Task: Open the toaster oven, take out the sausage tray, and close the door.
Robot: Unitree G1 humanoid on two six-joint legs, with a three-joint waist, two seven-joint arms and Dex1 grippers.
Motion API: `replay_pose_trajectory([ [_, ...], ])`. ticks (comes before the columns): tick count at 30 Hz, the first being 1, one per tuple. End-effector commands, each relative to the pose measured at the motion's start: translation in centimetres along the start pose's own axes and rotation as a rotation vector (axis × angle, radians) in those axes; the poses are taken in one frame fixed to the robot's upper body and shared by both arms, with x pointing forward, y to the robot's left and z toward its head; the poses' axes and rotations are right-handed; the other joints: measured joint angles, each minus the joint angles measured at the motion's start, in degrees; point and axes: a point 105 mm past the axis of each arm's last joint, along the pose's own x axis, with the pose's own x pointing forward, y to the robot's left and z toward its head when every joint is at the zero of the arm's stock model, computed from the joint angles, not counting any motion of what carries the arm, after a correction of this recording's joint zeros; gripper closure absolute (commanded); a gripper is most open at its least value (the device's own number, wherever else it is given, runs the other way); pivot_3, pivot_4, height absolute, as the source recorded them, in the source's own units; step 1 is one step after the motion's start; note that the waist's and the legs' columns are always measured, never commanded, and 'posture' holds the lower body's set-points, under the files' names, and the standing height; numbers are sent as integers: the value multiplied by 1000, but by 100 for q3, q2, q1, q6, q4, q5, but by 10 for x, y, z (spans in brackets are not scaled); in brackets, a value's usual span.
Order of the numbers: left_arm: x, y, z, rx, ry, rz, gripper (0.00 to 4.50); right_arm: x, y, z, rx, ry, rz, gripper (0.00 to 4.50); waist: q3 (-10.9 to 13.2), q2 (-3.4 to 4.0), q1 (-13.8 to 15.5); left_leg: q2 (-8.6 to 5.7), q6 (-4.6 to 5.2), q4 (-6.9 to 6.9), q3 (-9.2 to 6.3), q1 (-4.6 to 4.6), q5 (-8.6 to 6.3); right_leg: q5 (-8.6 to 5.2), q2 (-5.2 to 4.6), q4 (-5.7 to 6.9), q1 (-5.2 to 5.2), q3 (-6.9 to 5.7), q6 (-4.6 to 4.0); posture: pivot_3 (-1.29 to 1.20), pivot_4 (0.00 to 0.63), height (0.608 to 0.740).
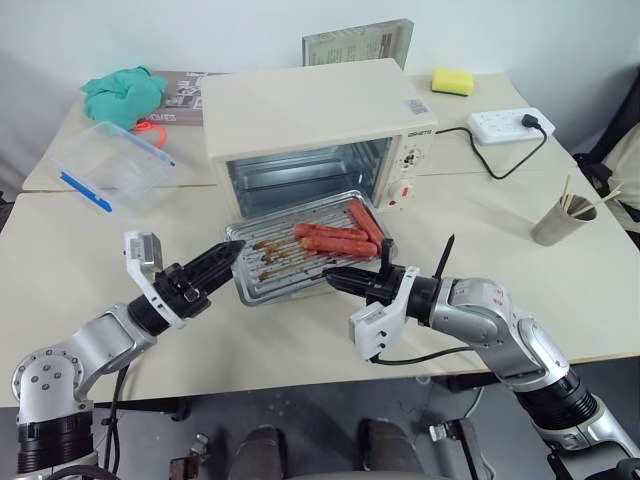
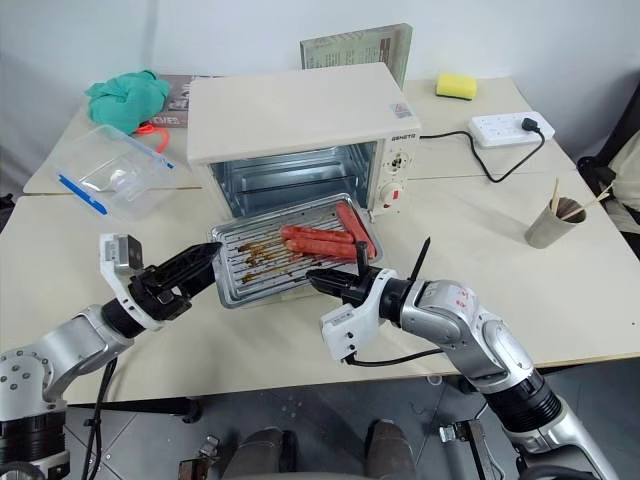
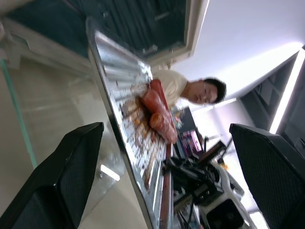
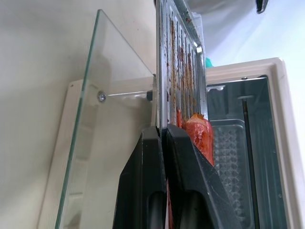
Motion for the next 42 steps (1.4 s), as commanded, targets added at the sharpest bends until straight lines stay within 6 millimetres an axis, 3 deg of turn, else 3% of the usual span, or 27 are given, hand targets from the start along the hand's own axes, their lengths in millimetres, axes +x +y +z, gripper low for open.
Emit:
replay_pose_trajectory([
  [1,0,-5,5,-32,29,-35,843,-6,-19,10,-51,-35,-65,4500,0,0,0,0,0,0,0,0,0,0,0,-1,0,0,0,0,150,740],
  [13,-1,8,3,-98,108,16,4373,-7,-22,10,-52,-34,-74,4500,0,0,-2,0,0,-3,0,0,0,0,0,-1,-1,0,0,0,150,740],
  [30,-3,27,-7,-187,240,146,4451,-6,-24,18,112,-76,-14,4500,0,0,-4,0,0,-4,0,0,0,0,0,-1,-2,0,0,0,150,740],
  [42,-9,26,-9,-180,261,197,4451,-6,-18,20,119,-90,25,4500,0,0,-4,0,0,-4,0,0,0,0,0,-1,-2,0,0,0,150,740],
])
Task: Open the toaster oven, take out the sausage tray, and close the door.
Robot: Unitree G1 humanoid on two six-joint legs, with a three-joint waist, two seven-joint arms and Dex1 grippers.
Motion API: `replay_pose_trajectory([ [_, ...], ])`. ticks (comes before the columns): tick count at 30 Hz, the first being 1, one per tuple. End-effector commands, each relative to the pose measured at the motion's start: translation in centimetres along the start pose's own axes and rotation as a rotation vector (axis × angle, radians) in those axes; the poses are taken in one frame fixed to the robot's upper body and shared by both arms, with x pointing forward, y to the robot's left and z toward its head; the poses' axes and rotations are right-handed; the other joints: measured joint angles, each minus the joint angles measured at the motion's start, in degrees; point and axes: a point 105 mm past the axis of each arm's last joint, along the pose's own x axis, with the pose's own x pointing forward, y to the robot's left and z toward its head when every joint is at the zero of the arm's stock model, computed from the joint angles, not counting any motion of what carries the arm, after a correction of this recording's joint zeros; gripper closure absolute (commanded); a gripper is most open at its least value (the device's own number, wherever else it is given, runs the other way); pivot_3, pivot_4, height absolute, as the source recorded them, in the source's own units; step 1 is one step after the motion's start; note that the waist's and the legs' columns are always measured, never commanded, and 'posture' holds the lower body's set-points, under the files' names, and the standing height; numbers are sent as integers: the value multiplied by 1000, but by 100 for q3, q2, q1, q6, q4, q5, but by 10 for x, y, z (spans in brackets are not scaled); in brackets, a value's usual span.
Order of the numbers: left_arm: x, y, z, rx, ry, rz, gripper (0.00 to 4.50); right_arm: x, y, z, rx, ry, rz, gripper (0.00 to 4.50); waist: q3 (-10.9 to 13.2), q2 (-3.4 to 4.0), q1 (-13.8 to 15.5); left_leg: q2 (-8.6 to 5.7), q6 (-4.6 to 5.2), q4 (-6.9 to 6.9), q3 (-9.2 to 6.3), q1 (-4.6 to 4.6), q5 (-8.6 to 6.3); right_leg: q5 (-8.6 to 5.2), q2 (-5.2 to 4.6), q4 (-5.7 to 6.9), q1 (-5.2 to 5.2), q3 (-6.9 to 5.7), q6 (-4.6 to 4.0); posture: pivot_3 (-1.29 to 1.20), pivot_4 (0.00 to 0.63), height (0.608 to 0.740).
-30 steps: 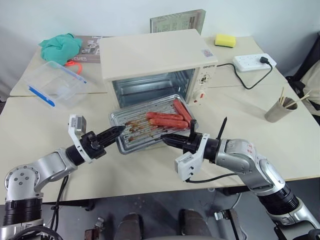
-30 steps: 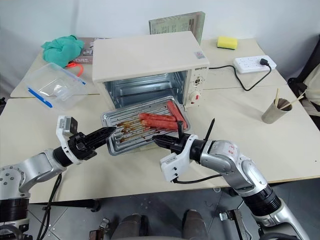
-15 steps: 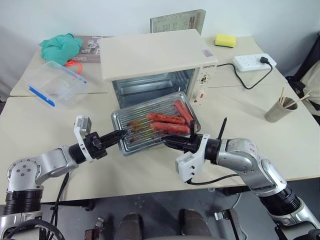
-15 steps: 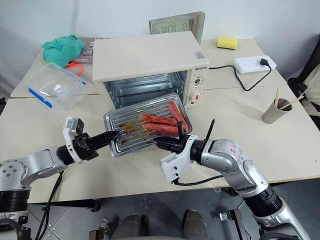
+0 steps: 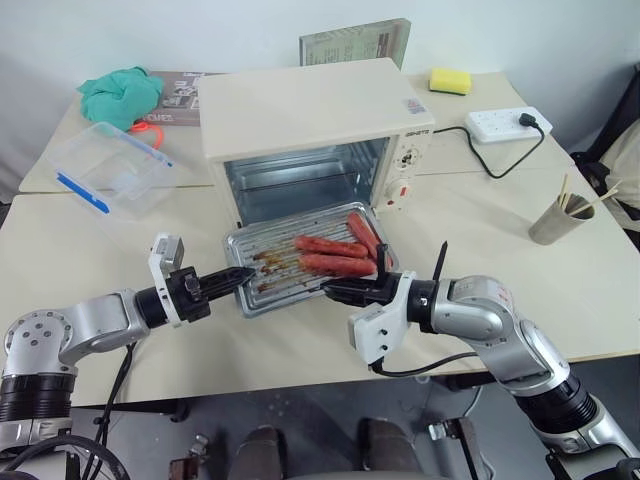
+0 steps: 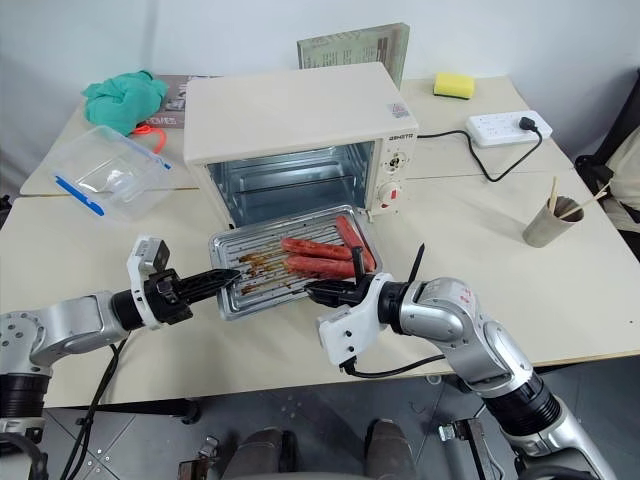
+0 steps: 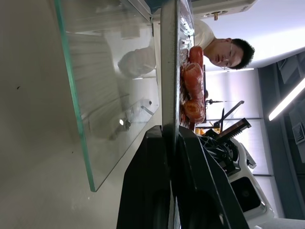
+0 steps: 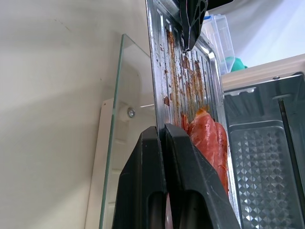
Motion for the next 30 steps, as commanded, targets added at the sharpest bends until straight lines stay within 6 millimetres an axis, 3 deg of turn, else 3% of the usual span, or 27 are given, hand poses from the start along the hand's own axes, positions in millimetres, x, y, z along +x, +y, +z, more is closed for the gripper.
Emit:
replay_pose_trajectory([
  [1,-3,3,-6,17,29,46,4451,-7,-19,14,-47,-54,-82,4500,0,0,1,0,0,0,0,0,0,0,0,0,0,0,0,0,150,740],
  [12,-4,10,-8,15,31,103,4451,-6,-16,9,-56,-49,-63,4500,0,0,-1,0,0,0,0,0,0,0,0,0,0,0,0,0,150,740],
  [13,-4,9,-8,17,29,103,4500,-6,-16,9,-60,-49,-62,3996,0,0,-1,0,0,0,0,0,0,0,0,0,0,0,0,0,150,740],
  [15,-5,8,-6,20,22,98,4500,-6,-15,9,-64,-51,-59,3520,0,0,0,0,0,0,0,0,0,0,0,0,0,0,0,0,150,740],
  [25,-4,6,-1,14,-24,76,4500,-9,-12,12,-69,-81,-18,235,0,0,1,0,0,0,1,0,0,0,0,-1,0,0,0,0,150,740],
  [26,-4,7,-1,12,-29,74,4500,-11,-10,14,-72,-99,-2,51,0,0,2,0,0,0,1,0,0,0,0,-1,0,0,0,0,150,740],
  [30,-5,6,1,4,-53,59,4500,-17,-4,22,-70,-164,53,51,0,0,4,0,0,0,1,0,0,0,0,-3,1,0,0,0,150,740],
])
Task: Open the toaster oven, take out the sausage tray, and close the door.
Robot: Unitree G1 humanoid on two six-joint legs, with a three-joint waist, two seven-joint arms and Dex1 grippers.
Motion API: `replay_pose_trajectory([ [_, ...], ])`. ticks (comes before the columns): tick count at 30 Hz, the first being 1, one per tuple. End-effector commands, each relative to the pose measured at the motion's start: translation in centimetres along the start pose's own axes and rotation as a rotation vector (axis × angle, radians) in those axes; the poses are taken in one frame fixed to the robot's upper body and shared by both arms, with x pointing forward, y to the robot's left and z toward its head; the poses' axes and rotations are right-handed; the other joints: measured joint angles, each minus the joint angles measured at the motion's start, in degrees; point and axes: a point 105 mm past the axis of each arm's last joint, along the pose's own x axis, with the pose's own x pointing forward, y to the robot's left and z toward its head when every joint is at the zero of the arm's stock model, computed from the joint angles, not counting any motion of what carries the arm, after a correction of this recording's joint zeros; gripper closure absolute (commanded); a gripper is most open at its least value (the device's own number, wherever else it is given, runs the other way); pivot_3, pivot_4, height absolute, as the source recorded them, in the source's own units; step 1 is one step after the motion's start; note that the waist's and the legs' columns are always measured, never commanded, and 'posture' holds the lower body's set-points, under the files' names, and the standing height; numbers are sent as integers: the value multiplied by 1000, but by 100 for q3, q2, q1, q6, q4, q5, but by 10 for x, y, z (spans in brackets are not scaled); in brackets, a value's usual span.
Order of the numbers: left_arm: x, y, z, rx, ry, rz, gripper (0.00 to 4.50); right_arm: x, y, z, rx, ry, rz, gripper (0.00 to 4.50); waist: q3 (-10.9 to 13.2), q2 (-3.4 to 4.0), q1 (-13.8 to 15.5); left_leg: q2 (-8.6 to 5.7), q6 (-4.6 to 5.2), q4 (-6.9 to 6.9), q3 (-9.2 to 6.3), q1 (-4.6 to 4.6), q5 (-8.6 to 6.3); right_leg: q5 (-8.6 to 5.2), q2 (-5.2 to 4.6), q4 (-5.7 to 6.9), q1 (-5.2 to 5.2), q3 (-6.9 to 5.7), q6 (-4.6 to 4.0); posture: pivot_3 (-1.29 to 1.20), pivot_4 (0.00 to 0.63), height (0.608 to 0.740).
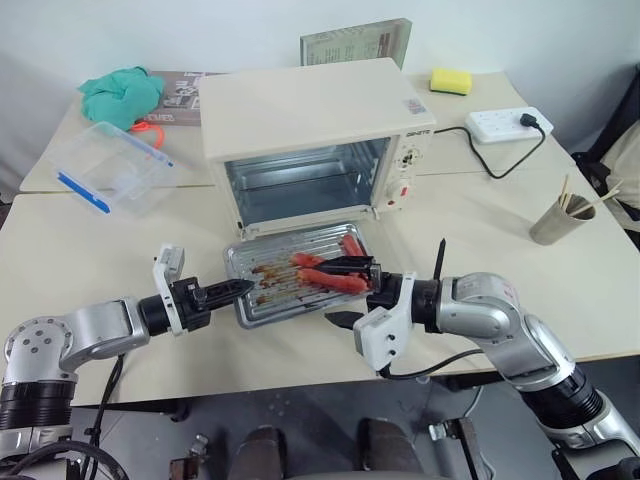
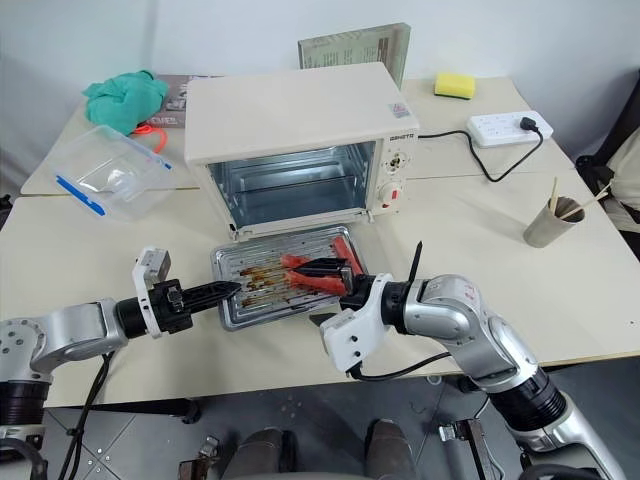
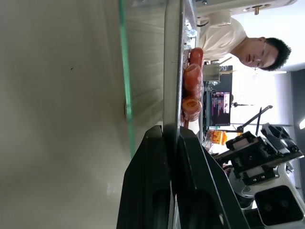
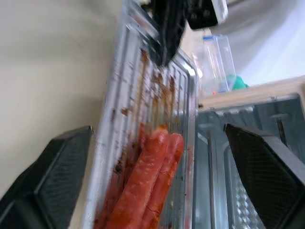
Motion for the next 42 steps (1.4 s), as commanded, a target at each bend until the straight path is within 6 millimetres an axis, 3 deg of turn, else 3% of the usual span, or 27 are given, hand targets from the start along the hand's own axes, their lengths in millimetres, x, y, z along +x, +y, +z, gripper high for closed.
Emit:
replay_pose_trajectory([
  [1,-6,-8,7,10,-44,-42,4500,-9,-7,16,-29,-86,5,51,0,0,1,0,0,0,0,0,0,0,0,0,0,0,0,0,150,740],
  [9,-24,-10,9,7,-74,-69,4500,-34,-4,18,218,-204,118,51,0,0,2,0,0,-1,0,0,0,0,0,-2,1,0,0,0,150,740],
  [13,-52,-11,11,16,-110,-69,4500,-46,-4,0,295,-156,144,51,1,-1,-12,1,1,-2,0,1,0,0,0,-2,0,0,0,0,150,740],
  [24,-122,-4,-8,9,-251,39,4500,-63,-7,-66,595,40,99,51,2,0,-1,4,0,-3,5,-1,-5,-3,0,-11,-2,1,-6,0,150,740],
  [27,-141,0,-26,-3,-317,84,4500,-78,-14,-99,672,115,17,626,3,0,-13,6,1,-2,13,-1,-8,-5,0,-20,-2,1,-10,0,150,740],
  [31,-162,0,-33,8,-445,124,4500,-87,-26,-128,754,146,-112,1889,4,1,-28,10,2,-8,26,-1,-11,-6,1,-38,-2,1,-14,0,150,740],
  [38,-180,-3,-36,42,-624,148,4500,-92,-2,-152,861,209,-44,4356,4,2,-3,16,0,-3,28,-2,-16,-6,7,-42,0,1,-20,0,150,740],
  [42,-188,1,-38,26,-728,147,4500,-90,26,-161,925,248,36,4485,4,2,-19,16,0,-2,30,-2,-18,-6,7,-43,1,1,-20,0,150,740],
])
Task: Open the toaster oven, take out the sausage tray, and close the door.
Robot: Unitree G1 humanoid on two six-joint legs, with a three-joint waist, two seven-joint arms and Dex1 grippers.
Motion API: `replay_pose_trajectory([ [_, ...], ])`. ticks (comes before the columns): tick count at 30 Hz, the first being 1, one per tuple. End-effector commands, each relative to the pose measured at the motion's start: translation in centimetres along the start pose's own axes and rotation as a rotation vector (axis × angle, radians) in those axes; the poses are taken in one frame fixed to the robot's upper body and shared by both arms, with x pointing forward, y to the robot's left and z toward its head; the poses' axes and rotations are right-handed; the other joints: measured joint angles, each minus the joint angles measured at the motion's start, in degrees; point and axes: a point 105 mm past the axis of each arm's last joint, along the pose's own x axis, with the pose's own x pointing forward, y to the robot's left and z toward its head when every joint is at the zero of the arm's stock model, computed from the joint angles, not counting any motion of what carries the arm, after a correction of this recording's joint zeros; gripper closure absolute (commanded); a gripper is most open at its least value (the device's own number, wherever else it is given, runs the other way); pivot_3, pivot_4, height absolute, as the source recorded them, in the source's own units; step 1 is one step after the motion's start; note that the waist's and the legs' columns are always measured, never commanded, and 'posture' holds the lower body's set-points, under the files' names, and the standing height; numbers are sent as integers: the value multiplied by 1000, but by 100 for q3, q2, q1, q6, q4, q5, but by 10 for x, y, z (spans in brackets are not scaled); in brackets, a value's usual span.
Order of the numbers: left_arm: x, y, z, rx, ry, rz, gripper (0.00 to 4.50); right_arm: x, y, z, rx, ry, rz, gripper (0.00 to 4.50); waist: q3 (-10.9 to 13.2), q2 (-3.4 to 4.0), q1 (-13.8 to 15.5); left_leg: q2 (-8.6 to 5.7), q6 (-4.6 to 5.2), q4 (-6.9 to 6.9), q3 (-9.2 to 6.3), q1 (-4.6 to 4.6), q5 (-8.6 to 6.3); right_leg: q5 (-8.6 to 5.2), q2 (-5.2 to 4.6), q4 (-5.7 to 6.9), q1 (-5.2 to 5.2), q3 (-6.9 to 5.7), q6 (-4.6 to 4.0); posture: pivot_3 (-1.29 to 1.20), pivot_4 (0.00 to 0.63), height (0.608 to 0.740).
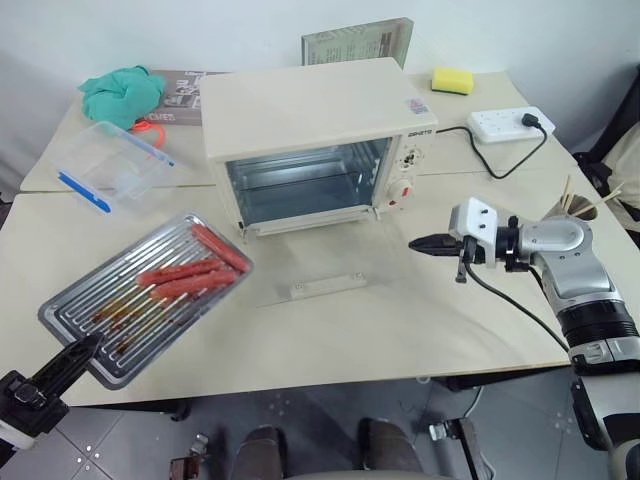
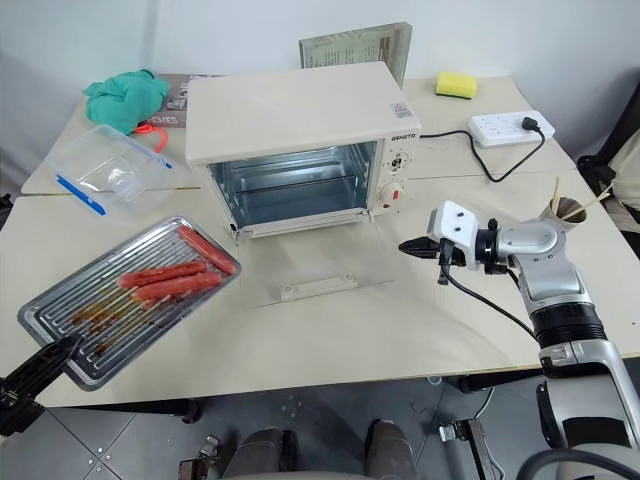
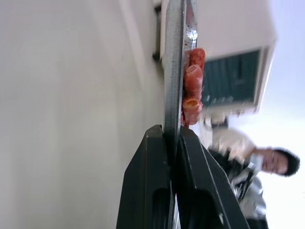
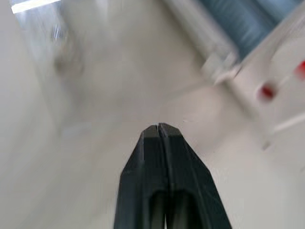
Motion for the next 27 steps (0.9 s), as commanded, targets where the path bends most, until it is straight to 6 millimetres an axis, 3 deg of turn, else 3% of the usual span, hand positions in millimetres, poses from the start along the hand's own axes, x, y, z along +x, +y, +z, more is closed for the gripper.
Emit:
replay_pose_trajectory([
  [1,-9,-3,7,10,-83,-3,4500,3,4,-11,9,34,40,4485,0,0,-3,0,0,0,0,0,0,0,0,0,0,0,0,0,150,740],
  [5,-17,6,7,-24,-137,30,4500,8,9,-19,29,31,64,4485,0,1,-32,1,0,1,5,3,0,0,2,3,0,2,0,0,150,740],
  [11,-27,21,15,-90,-269,61,4500,21,11,-15,76,-39,68,4485,-3,-4,-36,3,-2,4,4,3,-1,0,3,3,1,2,0,0,150,740],
  [20,-8,31,11,-175,-337,27,4500,32,18,-4,131,-121,81,4485,-6,-9,-5,6,-4,11,3,7,-2,1,6,8,5,2,-1,0,150,740],
  [27,9,35,12,-220,-364,24,4500,32,19,17,214,-253,89,4485,-6,-9,6,6,-4,13,3,6,-2,2,6,10,5,2,0,0,150,740],
])
